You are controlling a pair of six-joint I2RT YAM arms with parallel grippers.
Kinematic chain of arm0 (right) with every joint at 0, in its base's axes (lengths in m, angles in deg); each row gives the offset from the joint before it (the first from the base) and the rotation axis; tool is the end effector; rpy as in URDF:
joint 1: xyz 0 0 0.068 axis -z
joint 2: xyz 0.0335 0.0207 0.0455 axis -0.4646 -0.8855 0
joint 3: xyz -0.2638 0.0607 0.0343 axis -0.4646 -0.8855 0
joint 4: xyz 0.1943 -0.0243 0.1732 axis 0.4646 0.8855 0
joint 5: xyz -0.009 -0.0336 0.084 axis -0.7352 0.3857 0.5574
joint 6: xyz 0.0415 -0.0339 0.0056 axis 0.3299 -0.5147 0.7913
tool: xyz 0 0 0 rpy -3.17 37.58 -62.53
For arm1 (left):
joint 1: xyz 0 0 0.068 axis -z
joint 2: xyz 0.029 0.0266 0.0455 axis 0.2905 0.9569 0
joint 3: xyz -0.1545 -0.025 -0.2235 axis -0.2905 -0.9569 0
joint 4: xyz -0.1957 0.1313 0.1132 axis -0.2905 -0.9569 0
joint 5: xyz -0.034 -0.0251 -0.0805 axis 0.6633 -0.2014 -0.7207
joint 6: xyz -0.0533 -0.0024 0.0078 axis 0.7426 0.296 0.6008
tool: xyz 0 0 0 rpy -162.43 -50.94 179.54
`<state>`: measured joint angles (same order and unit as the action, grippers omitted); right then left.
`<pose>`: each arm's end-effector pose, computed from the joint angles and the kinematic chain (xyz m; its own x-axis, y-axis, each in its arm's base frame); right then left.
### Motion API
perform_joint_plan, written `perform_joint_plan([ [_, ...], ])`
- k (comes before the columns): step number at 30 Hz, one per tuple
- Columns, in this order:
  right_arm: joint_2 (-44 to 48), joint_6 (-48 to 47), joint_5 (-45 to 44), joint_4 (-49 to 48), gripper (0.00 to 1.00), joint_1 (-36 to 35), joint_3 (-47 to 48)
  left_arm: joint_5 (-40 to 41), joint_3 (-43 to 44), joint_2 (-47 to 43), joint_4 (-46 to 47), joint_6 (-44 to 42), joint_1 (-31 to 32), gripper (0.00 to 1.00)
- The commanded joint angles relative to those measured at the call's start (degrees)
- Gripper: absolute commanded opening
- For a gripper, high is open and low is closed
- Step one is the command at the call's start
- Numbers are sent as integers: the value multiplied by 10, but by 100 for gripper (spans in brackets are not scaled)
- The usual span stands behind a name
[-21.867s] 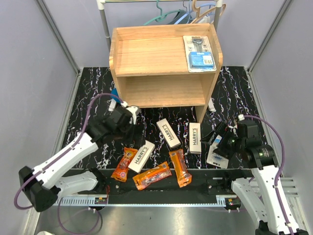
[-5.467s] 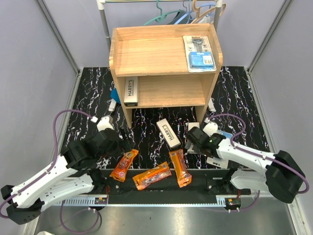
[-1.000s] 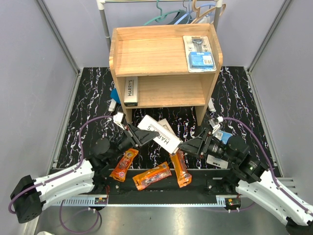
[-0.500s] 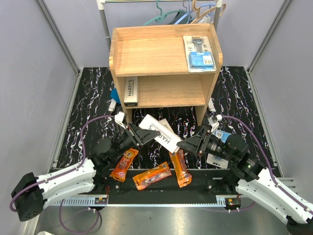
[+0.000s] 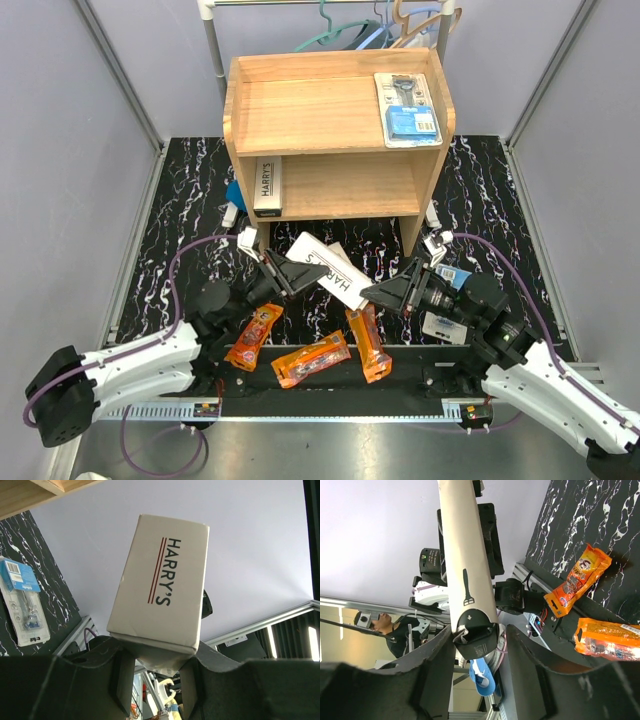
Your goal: Place and organize the shaving razors onto the shelf
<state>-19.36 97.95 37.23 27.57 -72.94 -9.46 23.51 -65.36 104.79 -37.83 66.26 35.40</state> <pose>0.0873 0.1050 0.2955 -0.8497 0.3967 -0.3474 -0.3128 0.1512 0.9377 0.1109 -0.1500 0.2635 -0.7992 -0.5561 -0.2279 0.3393 -0.1046 -0.9348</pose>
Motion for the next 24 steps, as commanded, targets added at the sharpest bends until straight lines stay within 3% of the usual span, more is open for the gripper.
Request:
perform_joint_plan([
  [1, -11, -4, 10, -33, 52, 0, 3, -17, 24, 16, 77, 10, 4, 21],
  [4, -21, -6, 16, -40, 51, 1, 6, -18, 28, 30, 92, 11, 8, 22],
  [10, -18, -5, 15, -40, 32, -1, 2, -25, 31, 32, 95, 9, 11, 26],
  [12, -9, -6, 12, -28, 27, -1, 2, -20, 34, 15, 65, -4, 11, 32],
  [13, -5, -6, 9, -24, 27, -1, 2, -18, 35, 6, 49, -10, 12, 42],
  [15, 4, -6, 6, -15, 25, -1, 2, -11, 47, -20, -23, -23, 11, 51],
  [16, 6, -6, 2, -14, 25, -1, 2, -9, 52, -30, -49, -41, 11, 68],
  [18, 12, -6, 0, -14, 24, -1, 1, 3, 69, -58, -137, -56, 12, 83],
  [19, 12, -6, -2, -14, 24, -1, 1, 13, 76, -68, -167, -73, 12, 99],
  [22, 10, -7, -3, -14, 24, -1, 3, 40, 117, -104, -326, -118, 12, 99],
  [24, 7, -9, -5, 3, 23, -2, 7, 92, 169, -121, -491, -145, 11, 99],
])
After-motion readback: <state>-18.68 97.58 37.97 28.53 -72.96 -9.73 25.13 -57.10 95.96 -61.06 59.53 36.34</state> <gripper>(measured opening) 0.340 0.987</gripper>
